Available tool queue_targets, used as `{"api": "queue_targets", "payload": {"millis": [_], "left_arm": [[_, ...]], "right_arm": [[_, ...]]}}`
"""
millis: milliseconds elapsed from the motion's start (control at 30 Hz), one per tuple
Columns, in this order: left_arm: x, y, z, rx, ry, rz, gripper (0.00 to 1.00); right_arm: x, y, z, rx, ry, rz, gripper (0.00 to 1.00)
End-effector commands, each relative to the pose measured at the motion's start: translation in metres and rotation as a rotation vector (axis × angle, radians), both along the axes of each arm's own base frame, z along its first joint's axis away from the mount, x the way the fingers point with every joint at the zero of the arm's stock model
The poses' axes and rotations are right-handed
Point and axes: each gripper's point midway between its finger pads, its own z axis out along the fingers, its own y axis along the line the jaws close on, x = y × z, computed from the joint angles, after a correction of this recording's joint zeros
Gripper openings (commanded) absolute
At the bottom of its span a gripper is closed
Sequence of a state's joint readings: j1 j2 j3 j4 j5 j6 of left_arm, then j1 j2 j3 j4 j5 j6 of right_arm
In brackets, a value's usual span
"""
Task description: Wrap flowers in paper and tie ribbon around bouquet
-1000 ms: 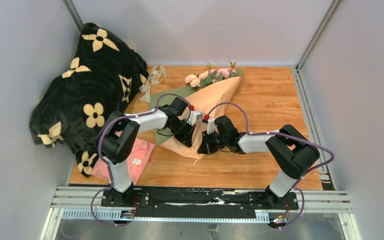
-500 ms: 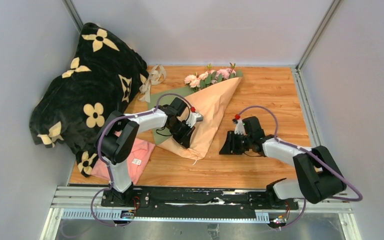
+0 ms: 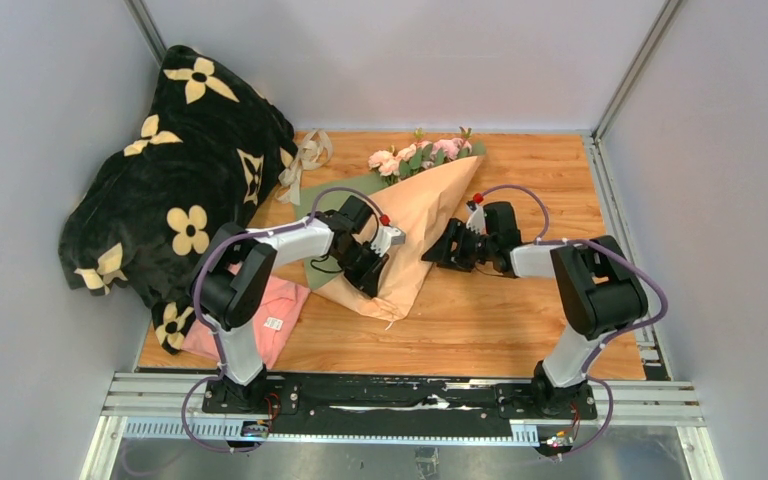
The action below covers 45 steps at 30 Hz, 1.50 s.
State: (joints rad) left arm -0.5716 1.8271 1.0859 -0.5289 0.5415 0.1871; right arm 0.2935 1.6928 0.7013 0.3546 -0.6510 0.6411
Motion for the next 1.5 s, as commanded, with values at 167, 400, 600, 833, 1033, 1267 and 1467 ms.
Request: {"api": "queue_targets", "payload": {"millis": [167,400,600,833,1033,1267,1467], "left_arm": [[-0.024,0.029,-0.02,0.122,0.066,-0.009,0.02],[-0.03,0.014,-0.014,0.079,0.074,-0.048,0.02],[-0.033,-0.044,-0.008,0.005,0.015,-0.16,0.02],[-0.02,-0.073,-0.001,-0.072,-0.016,-0.146,0.02],[-0.027,-0.063,-0.006,-0.06,-0.026,-0.145,0.03],[-0.025,-0.067,-0.005,-0.076,-0.024,-0.137,0.03],[-0.012,-0.073,0.016,-0.158,-0.062,-0.092,0.03]], "right_arm": [[0.003,0.003,-0.029,0.03,0.09,-0.007,0.18],[0.01,-0.033,-0.036,-0.041,0.108,-0.096,0.0],[0.01,-0.072,-0.033,-0.103,0.108,-0.121,0.0],[0.017,-0.118,-0.016,-0.311,0.123,-0.086,0.14],[-0.019,-0.095,0.015,-0.512,0.033,0.001,0.34],[-0.057,-0.004,0.035,-0.143,-0.068,0.122,0.06],[-0.051,0.034,0.03,0.038,-0.048,0.202,0.0]]}}
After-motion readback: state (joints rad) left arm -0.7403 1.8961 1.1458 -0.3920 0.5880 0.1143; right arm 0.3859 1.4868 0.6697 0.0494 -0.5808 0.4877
